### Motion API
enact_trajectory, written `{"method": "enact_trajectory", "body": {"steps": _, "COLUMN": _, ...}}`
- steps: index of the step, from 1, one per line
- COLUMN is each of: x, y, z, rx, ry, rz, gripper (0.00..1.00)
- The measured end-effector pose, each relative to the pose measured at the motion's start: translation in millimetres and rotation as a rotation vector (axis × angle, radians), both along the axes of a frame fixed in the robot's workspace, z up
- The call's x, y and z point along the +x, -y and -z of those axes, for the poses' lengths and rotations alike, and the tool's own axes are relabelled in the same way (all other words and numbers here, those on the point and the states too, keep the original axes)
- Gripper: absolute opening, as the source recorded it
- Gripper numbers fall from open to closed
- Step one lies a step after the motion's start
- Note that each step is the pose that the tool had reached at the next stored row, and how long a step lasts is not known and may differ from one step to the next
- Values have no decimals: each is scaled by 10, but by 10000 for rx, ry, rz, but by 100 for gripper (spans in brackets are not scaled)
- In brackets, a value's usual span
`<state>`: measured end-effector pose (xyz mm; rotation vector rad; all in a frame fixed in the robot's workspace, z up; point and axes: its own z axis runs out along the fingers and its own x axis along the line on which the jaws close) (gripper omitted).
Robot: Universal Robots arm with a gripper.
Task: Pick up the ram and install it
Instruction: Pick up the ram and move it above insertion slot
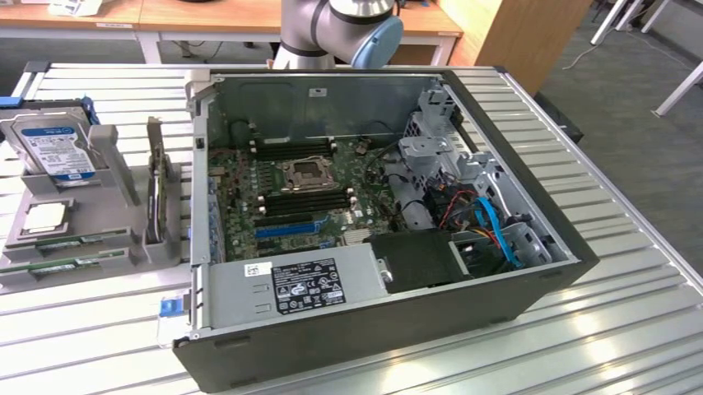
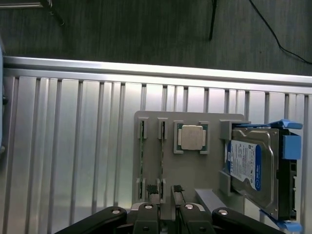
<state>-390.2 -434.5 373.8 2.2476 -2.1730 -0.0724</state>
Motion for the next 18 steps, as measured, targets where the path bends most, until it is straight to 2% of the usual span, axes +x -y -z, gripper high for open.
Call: {"method": "enact_trajectory", "body": {"steps": 18, "x": 0, "y": 0, "z": 207, "rx": 1, "ry": 7, "rz": 0, "gripper": 24}}
